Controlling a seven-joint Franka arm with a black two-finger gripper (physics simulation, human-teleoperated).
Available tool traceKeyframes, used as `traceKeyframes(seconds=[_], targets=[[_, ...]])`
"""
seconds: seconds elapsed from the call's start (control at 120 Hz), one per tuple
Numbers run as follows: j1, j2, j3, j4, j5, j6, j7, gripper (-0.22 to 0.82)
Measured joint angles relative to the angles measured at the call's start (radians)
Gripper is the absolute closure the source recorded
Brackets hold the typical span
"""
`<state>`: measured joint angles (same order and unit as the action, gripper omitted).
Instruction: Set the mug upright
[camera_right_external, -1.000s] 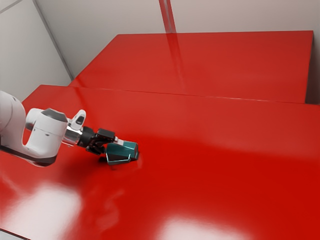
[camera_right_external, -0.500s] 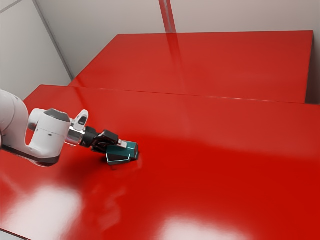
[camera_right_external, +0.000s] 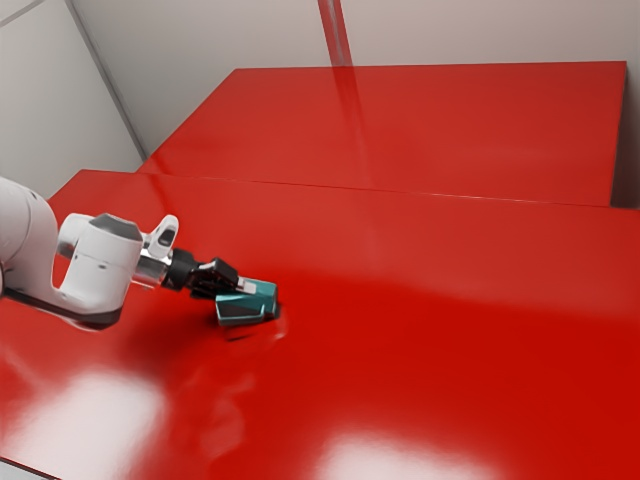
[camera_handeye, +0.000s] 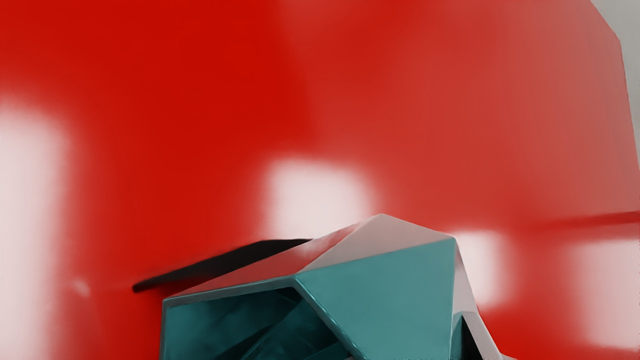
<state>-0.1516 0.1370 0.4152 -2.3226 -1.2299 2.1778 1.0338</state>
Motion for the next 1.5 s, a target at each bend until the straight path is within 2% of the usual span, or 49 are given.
traceKeyframes(seconds=[0.192,0.458,0.533,0.658,0.808,0.917,1.192,1.5], targets=[[-0.001,-0.016,-0.007,0.035,-0.005,-0.008,0.003,0.74],[-0.010,-0.096,-0.055,0.068,0.022,-0.006,-0.005,0.75],[-0.006,-0.136,-0.090,0.097,0.156,0.006,-0.044,0.75],[-0.022,-0.170,-0.124,0.156,0.517,0.015,-0.147,0.75],[-0.023,-0.171,-0.172,0.234,0.941,-0.009,-0.290,0.75],[-0.023,-0.138,-0.195,0.316,1.141,-0.061,-0.378,0.76],[-0.009,-0.066,-0.235,0.344,1.298,-0.127,-0.524,0.76],[-0.007,-0.062,-0.249,0.228,1.318,-0.011,-0.630,0.76]])
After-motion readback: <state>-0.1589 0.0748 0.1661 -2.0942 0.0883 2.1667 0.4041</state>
